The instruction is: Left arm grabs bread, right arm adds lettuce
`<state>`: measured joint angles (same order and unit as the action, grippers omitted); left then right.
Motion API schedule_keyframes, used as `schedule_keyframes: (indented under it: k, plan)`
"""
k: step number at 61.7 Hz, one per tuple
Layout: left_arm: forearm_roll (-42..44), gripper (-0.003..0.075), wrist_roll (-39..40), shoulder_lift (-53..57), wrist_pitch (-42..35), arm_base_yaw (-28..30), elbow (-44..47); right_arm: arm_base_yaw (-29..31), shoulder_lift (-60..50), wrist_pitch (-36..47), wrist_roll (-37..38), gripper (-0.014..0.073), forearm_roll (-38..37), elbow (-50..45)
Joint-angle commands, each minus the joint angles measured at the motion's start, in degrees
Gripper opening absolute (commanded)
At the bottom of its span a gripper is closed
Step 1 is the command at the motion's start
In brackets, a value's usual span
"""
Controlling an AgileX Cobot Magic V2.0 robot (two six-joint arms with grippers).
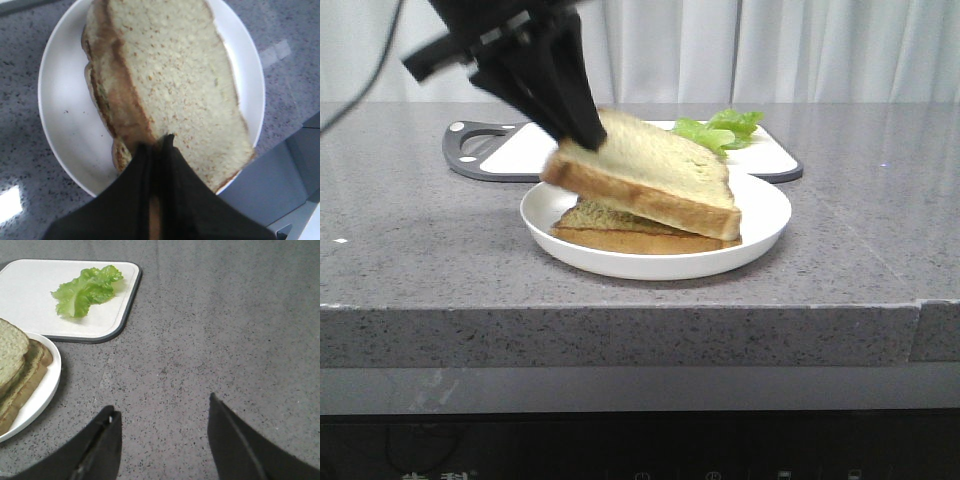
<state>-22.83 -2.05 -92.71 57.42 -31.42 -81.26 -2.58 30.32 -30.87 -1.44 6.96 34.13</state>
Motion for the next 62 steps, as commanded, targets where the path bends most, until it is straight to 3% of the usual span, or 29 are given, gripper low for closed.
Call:
schedule_keyframes:
  k: [1,16,31,49,62]
  plan:
    - [0.55,-0.0020,-0.07,7.04,-0.55,-0.33,-0.84,0.35,0.92,5.45,-0.39,0.0415,0.86,2.38]
    - [2.05,-0.0020,-0.07,19.98,-0.88,0.78,8.08,0.25,8.64,1.03,-0.39,0.0415,3.72,6.37]
    - [2.06,-0.0020,0.09,33.80,-4.26,8.46,18.69,0.25,21.80,1.41,-1.19,0.0415,5.07,13.11]
    - [2.06,-0.0020,0.09,38.13,-5.15,12.03,21.43,0.25,39.20,2.85,-4.79,0.0415,8.90,22.56]
    - [2.06,-0.0020,0.09,37.87,-5.95,12.03,21.43,0.47,51.52,1.22,-12.06,0.0414,21.69,31.74]
